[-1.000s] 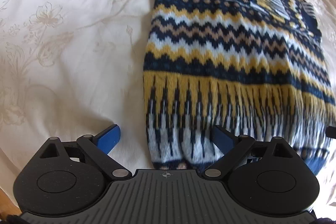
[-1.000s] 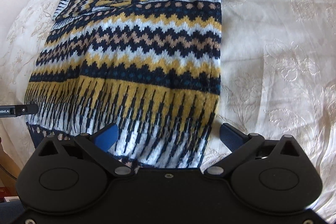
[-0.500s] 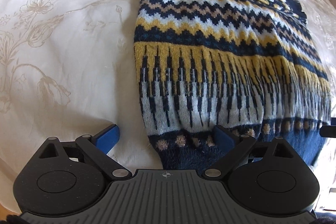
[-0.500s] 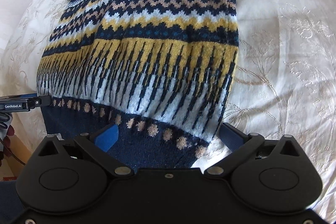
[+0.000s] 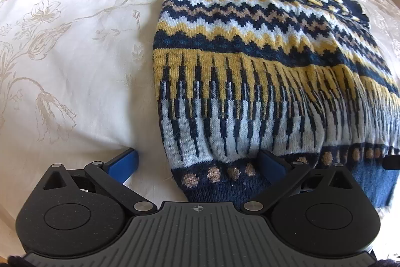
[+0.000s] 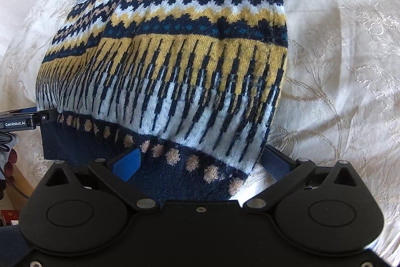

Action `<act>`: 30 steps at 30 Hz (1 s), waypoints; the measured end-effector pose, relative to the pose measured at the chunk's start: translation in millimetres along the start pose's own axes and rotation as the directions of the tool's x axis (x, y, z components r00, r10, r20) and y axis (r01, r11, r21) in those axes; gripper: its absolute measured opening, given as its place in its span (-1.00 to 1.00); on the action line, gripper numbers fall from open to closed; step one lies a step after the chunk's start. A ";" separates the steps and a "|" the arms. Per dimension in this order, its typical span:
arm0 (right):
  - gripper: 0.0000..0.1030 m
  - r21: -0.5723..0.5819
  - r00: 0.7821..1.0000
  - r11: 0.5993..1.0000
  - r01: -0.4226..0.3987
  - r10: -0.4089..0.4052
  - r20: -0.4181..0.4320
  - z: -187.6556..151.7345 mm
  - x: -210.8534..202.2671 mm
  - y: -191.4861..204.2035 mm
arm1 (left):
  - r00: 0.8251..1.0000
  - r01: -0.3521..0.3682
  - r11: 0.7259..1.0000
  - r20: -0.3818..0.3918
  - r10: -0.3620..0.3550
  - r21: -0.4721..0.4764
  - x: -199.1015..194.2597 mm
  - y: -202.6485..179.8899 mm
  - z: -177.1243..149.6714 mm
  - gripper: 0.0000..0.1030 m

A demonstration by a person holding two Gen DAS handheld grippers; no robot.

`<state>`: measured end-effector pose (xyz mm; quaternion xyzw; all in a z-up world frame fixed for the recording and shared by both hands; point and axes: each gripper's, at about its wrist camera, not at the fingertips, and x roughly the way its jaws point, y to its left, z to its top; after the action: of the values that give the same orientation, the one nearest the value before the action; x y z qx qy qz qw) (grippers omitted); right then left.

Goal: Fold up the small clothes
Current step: 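Move both grippers down to the ribbed hem of the sweater, then close both grippers on the navy ribbed hem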

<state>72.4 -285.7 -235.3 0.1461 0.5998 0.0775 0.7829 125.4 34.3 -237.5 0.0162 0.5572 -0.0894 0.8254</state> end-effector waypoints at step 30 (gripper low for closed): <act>0.48 0.014 0.995 0.995 -0.095 0.095 -0.027 -40.2 -10.3 -9.9 | 0.994 0.106 0.991 -0.039 -0.104 0.079 -16.1 5.9 -38.4 0.44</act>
<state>30.4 -292.7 -238.6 0.1786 0.6033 0.1129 0.7690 85.3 47.0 -237.6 0.0216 0.5674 -0.1548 0.8084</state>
